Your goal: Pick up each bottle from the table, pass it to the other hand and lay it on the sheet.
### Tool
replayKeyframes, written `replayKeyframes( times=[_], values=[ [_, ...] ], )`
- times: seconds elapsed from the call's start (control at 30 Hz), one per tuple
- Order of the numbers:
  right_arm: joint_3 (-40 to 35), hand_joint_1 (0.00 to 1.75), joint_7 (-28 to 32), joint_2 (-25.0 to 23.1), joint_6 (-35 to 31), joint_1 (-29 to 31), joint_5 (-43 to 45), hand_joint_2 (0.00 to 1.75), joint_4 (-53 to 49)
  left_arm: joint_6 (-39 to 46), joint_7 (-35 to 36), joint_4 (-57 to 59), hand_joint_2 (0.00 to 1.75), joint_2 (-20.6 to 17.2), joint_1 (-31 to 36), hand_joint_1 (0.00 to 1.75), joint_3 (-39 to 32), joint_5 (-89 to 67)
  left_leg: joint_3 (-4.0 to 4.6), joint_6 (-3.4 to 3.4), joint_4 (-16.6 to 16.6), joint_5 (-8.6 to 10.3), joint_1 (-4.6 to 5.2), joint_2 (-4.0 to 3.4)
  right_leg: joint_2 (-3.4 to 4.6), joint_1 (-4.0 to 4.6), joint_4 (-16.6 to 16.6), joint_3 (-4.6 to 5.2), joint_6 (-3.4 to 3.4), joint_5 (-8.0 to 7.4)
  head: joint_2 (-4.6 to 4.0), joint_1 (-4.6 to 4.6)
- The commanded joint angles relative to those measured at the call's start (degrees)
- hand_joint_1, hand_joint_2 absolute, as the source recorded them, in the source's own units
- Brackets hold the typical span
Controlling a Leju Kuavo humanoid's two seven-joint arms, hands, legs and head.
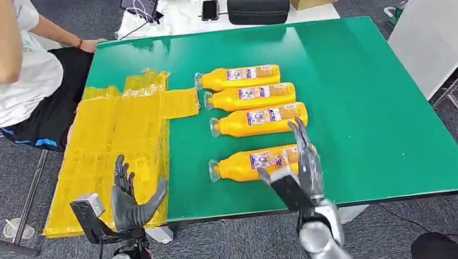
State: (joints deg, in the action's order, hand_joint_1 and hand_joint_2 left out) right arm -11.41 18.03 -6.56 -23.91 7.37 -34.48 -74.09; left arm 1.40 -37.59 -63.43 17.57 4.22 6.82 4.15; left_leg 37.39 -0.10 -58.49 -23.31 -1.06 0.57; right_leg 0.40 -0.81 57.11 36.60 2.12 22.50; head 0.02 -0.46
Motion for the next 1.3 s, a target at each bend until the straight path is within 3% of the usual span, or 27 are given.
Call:
replayKeyframes(
  times=[0.03, 0.07, 0.2, 0.3, 0.63, 1.03, 1.3],
  values=[
    [-8.85, 0.0, -11.54, 11.12, 16.62, 14.45, -4.07, 1.75, 13.26, -1.61, 0.44, 4.52, 1.75, -1.16, 2.21, 0.0, -3.11, -1.15, -0.32, 0.07, 0.06, -0.06, 0.03, -0.27, 0.2, 0.0, -0.1, -0.26, -0.05, -0.04, -0.02, -0.02],
    [-11.22, 0.0, -11.71, 11.99, 21.21, 16.53, -3.4, 1.75, 17.32, -1.96, 0.28, 5.55, 1.75, -1.19, 2.65, 0.0, -3.31, -1.6, -0.29, 0.06, 0.08, -0.04, 0.01, -0.17, 0.1, 0.02, -0.12, -0.26, -0.04, -0.03, -0.02, -0.02],
    [-12.87, 0.0, -11.6, 12.03, 22.83, 19.02, -3.07, 1.75, 21.22, -2.09, 0.23, 6.69, 1.75, -1.12, 3.55, 0.0, -3.62, -1.95, -0.62, 0.11, 0.11, -0.12, 0.02, -0.16, 0.04, 0.04, -0.15, -0.6, -0.11, 0.08, -0.02, 0.0],
    [-14.55, 0.0, -11.42, 12.18, 24.45, 21.13, -1.56, 1.75, 23.47, -2.17, 0.15, 7.18, 1.75, -1.12, 4.08, 0.0, -3.86, -2.39, -0.4, 0.09, 0.05, -0.09, 0.01, -0.12, 0.04, 0.03, -0.08, -0.38, -0.07, 0.06, 0.0, 0.0],
    [-17.28, 0.0, -8.92, 13.94, 27.98, 22.38, 3.77, 1.75, 22.8, -1.72, -0.16, 8.01, 1.75, -2.53, 5.59, 0.0, -4.31, -3.59, -0.3, 0.08, 0.01, -0.06, 0.01, -0.07, -0.01, 0.03, -0.03, -0.32, -0.06, 0.05, -0.02, 0.0],
    [-25.52, 0.0, -9.6, 19.56, 36.37, 27.66, 5.56, 1.75, 25.64, -2.07, -0.02, 11.7, 1.75, -2.22, 7.47, 0.0, -3.95, -3.91, -0.39, 0.12, -0.04, -0.12, 0.04, -0.09, 0.0, 0.0, 0.01, -0.41, -0.06, 0.11, -0.02, 0.0],
    [-28.24, 0.0, -10.01, 21.82, 37.18, 28.43, 7.18, 1.75, 25.07, -2.03, -0.02, 12.28, 1.75, -2.34, 7.87, 0.0, -3.89, -3.91, -0.31, 0.1, -0.02, -0.08, 0.04, -0.04, -0.03, 0.0, -0.01, -0.33, -0.06, 0.08, -0.02, 0.0]
  ],
)
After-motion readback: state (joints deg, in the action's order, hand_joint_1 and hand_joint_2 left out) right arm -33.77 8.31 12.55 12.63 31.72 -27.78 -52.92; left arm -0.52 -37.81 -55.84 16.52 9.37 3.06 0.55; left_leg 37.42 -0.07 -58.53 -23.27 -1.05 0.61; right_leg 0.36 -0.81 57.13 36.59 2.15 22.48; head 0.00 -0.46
